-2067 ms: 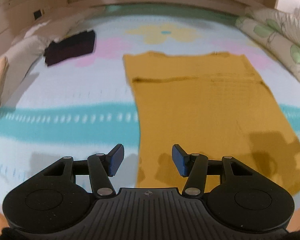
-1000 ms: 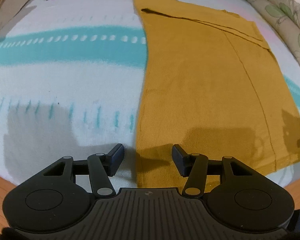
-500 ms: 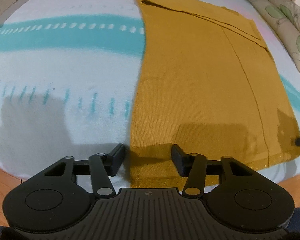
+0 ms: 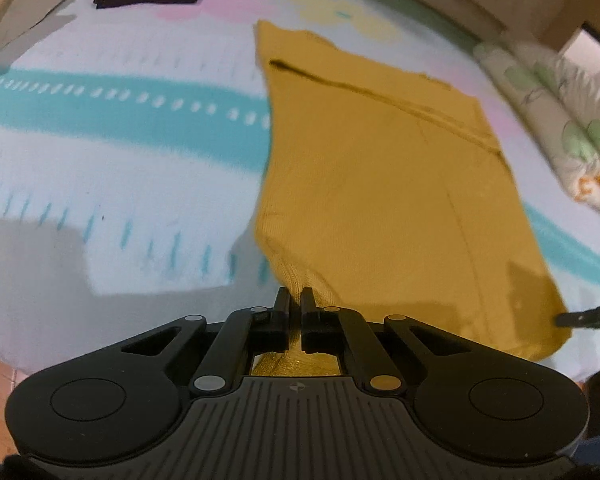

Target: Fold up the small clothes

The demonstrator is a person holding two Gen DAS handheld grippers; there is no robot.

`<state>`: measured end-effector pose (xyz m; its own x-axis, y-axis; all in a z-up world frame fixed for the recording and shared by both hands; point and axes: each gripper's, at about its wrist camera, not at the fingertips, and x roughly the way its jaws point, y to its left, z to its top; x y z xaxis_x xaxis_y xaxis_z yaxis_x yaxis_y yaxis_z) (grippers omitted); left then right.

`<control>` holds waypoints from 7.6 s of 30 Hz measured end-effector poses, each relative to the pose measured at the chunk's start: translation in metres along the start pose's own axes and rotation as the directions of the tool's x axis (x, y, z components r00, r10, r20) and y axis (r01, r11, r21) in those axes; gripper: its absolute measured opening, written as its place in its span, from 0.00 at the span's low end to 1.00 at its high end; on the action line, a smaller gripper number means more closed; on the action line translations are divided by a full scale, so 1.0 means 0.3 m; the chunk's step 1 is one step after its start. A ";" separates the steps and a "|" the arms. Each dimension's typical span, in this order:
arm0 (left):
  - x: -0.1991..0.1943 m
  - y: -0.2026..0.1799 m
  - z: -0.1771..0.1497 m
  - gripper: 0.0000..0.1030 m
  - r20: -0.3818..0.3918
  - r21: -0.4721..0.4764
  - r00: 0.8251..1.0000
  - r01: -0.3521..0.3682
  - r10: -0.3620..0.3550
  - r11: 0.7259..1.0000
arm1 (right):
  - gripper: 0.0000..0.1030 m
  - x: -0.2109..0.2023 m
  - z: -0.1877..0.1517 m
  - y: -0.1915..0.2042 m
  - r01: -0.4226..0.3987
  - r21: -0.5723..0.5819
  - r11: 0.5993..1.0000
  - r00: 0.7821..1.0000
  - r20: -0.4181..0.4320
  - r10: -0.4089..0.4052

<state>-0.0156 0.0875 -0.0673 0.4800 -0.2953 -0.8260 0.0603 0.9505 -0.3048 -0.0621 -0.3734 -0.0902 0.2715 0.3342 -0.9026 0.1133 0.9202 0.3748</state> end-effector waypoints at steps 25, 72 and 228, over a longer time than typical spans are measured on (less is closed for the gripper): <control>-0.061 -0.011 0.325 0.04 0.228 -0.129 0.973 0.051 -0.020 0.990 | 0.12 -0.178 0.247 0.020 -0.322 0.108 0.940 0.870 0.427 0.249; 0.423 0.017 0.823 0.37 0.249 -0.125 0.953 -0.142 0.170 0.982 | 0.75 0.181 0.879 0.050 -0.212 0.151 0.965 0.799 0.596 0.082; 0.474 -0.146 0.650 0.07 -0.009 0.167 0.984 -0.172 0.176 0.971 | 0.16 0.185 0.644 0.048 -0.140 0.033 0.990 0.965 0.229 0.129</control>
<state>0.2207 0.0228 -0.0789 0.4751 -0.1239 -0.8712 0.1217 0.9898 -0.0745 0.1394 -0.3811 -0.0941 0.4955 0.3942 -0.7740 0.1059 0.8570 0.5042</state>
